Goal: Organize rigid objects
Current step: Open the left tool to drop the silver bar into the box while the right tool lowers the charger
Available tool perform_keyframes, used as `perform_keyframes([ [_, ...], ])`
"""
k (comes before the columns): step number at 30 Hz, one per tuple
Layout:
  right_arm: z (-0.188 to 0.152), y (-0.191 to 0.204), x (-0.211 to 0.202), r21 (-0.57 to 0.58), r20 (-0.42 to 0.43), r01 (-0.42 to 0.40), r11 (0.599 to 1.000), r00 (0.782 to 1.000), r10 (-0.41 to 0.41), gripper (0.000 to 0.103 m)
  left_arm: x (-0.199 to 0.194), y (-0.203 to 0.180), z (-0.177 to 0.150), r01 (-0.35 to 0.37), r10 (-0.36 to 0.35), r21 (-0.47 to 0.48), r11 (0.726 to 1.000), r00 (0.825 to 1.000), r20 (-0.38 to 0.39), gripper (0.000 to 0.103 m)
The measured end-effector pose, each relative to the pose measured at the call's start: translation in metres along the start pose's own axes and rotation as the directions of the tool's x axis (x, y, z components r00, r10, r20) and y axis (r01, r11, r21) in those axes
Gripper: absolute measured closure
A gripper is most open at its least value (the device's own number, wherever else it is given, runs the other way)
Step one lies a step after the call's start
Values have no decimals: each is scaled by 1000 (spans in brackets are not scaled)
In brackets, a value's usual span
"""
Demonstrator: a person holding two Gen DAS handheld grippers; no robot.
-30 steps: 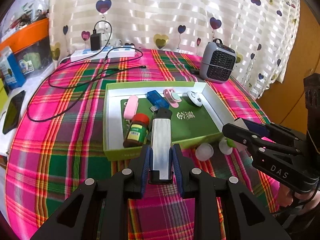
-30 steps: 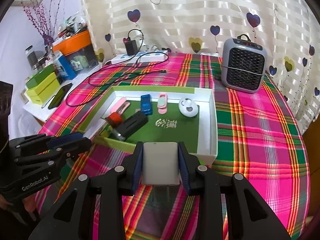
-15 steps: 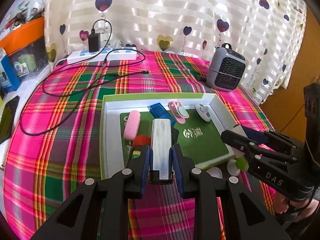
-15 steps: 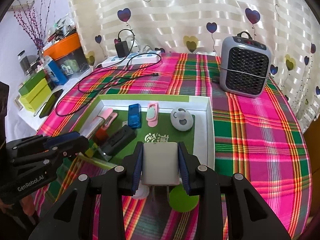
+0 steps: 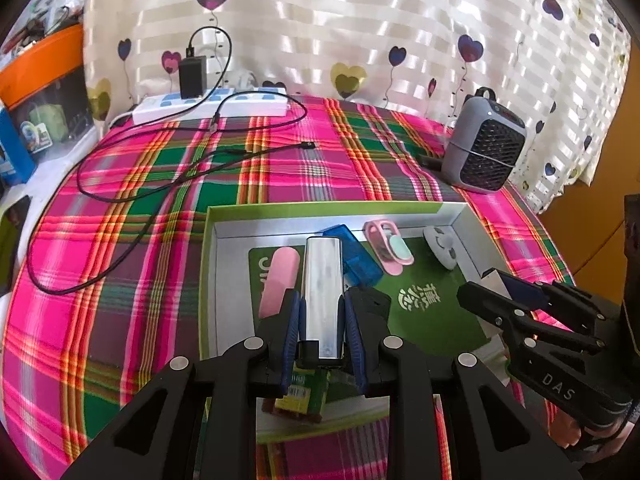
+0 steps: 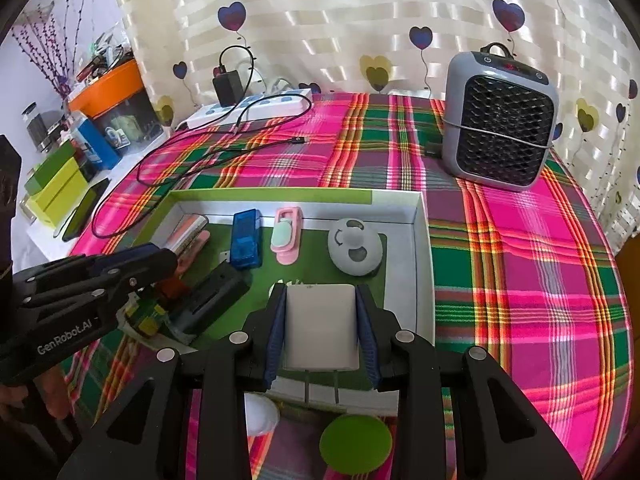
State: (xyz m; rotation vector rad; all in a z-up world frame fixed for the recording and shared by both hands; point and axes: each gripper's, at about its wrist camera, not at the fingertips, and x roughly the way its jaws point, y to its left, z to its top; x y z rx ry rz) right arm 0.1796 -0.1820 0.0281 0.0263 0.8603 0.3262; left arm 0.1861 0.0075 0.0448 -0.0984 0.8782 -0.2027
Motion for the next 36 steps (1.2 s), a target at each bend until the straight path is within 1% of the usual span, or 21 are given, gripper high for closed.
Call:
perform_keyframes([
  [8,4,-3,11,11,-9,-1,1000,1000,1,69,16,1,7,-21,22,15,1000,1000,-11,81],
  [24,10,-5,25,6,-18,12,1000,1000,-12,69,23,-1,13,-40,40,35,999,999,0,81],
  [28,11,-6,28,-1,-14,34,999,999,-34,69,24,-1,15,-45,45,35,998,999,0,81],
  [36,10,-10,32,17,-14,39,999,999,-39,69,27,-1,17,-57,57,38,998,998,3,81],
])
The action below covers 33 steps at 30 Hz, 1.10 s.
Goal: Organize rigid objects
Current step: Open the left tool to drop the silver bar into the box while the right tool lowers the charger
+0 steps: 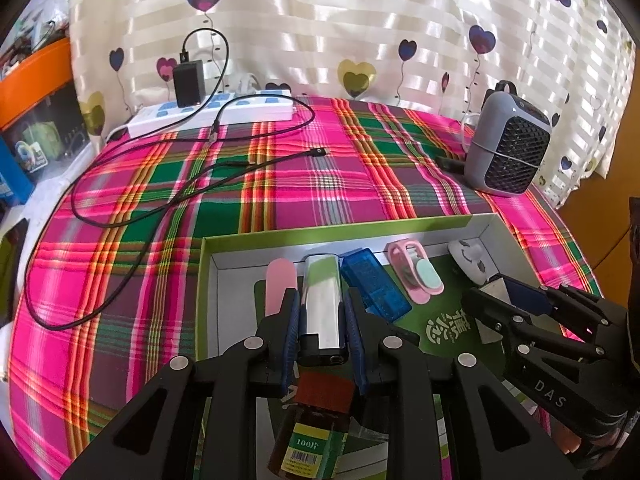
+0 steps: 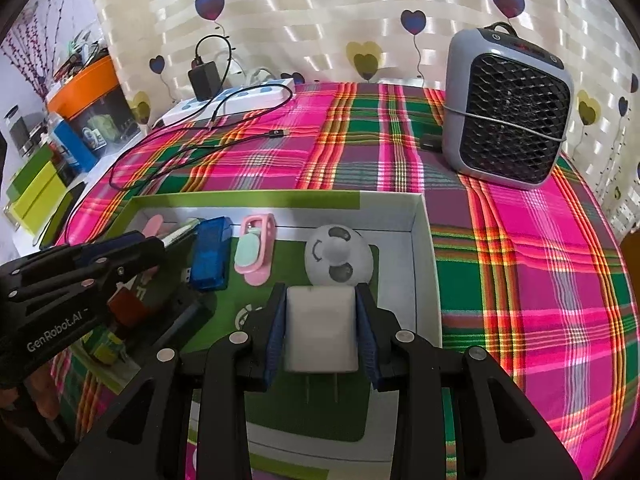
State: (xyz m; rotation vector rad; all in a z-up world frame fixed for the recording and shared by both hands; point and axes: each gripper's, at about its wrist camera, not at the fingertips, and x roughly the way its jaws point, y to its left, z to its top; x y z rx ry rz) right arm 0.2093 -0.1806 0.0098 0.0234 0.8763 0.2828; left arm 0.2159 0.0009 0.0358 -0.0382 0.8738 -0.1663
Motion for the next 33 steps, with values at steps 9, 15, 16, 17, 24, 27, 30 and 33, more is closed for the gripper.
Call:
perform_keyframes([
  [9,0,1,1,-10,0,2,1000,1000,-2,68,1,1,2,-8,8,-3,1000,1000,-2,81],
  [15,0,2,1,-12,-6,3,1000,1000,-4,68,1,2,2,-9,9,-4,1000,1000,-3,81],
  [16,0,2,1,-10,-5,2,1000,1000,-2,68,1,3,2,-9,9,-3,1000,1000,-3,81],
  [17,0,2,1,-10,-5,2,1000,1000,-2,68,1,3,2,-10,10,-3,1000,1000,-4,81],
  [24,0,2,2,-2,-2,-9,1000,1000,9,68,2,2,2,-13,13,-2,1000,1000,-6,81],
  [27,1,1,2,8,3,-18,1000,1000,18,68,2,3,2,-14,14,-1,1000,1000,-7,81],
  [30,1,0,1,16,4,-22,1000,1000,22,67,2,3,2,-18,18,-4,1000,1000,-7,80],
  [33,1,0,1,19,7,-22,1000,1000,22,67,2,3,2,-20,20,-3,1000,1000,-7,80],
])
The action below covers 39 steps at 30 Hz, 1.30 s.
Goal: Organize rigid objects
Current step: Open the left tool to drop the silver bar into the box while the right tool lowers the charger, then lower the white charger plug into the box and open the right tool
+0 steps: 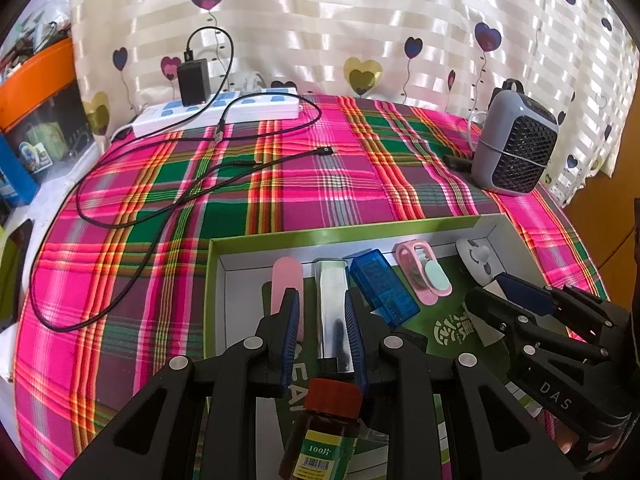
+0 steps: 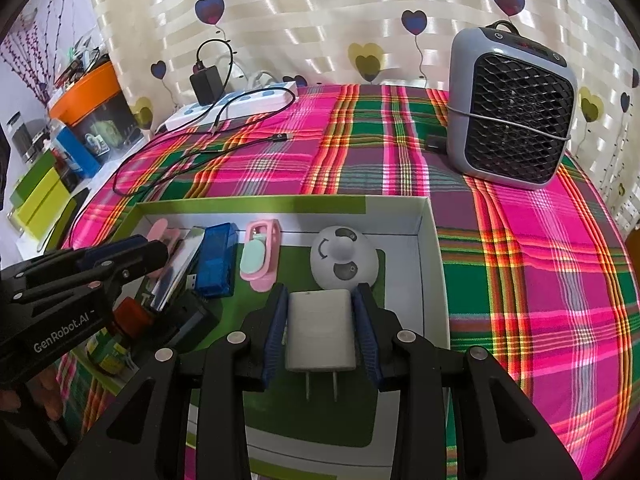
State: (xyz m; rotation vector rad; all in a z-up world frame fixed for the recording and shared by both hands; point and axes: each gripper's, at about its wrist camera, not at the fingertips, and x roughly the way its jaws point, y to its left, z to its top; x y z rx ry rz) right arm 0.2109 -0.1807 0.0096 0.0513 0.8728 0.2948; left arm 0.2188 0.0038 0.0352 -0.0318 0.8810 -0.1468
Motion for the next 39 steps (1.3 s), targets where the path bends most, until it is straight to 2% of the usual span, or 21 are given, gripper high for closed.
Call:
perform_keyframes([
  [3,0,0,0,2,0,1,1000,1000,-1,66,0,0,0,0,0,0,1000,1000,-1,80],
  [7,1,-2,-2,13,11,-8,1000,1000,8,52,-1,0,-1,-4,4,9,1000,1000,0,77],
  [20,-1,0,-6,23,18,-15,1000,1000,15,52,-8,-3,-8,-13,13,16,1000,1000,-2,76],
  [39,-11,13,-33,7,60,-2,1000,998,2,52,-49,-9,-26,5,-5,18,1000,999,41,76],
])
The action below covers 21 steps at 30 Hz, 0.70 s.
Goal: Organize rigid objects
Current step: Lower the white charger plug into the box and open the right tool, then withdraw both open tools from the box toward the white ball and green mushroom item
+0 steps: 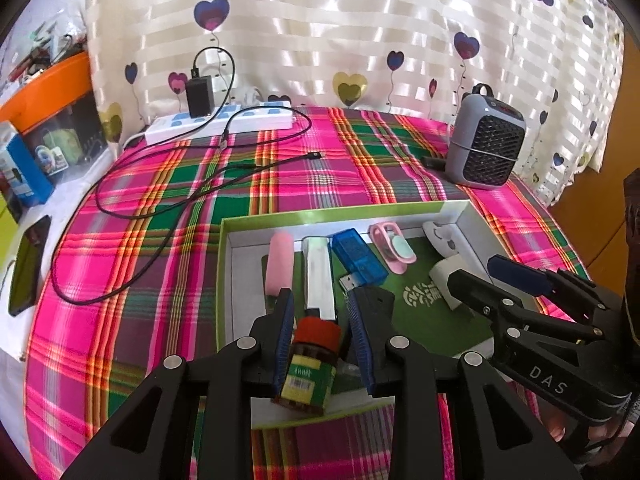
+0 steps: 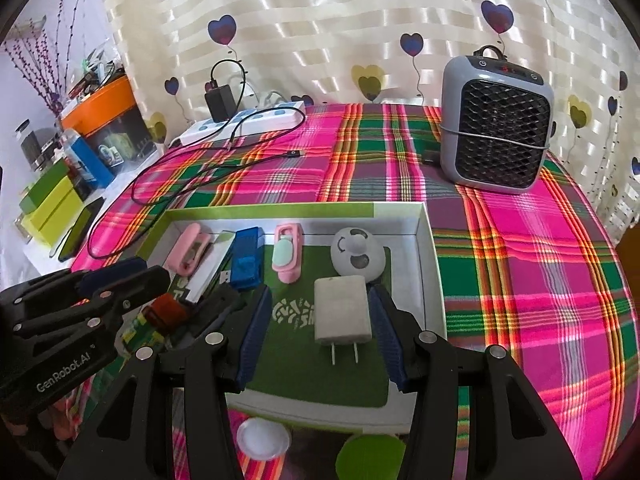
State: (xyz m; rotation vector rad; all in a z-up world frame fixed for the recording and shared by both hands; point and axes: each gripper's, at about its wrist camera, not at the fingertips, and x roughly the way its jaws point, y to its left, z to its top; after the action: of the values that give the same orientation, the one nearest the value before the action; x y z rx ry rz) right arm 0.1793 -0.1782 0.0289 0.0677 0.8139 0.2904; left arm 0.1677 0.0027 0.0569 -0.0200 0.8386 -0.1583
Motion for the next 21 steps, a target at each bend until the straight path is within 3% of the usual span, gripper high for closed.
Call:
perform_keyframes([
  [21,-28,14,-46,-11,52,19,1000,998,-18,52,-48,-16,-38,-19,17,40,999,998,54,76],
])
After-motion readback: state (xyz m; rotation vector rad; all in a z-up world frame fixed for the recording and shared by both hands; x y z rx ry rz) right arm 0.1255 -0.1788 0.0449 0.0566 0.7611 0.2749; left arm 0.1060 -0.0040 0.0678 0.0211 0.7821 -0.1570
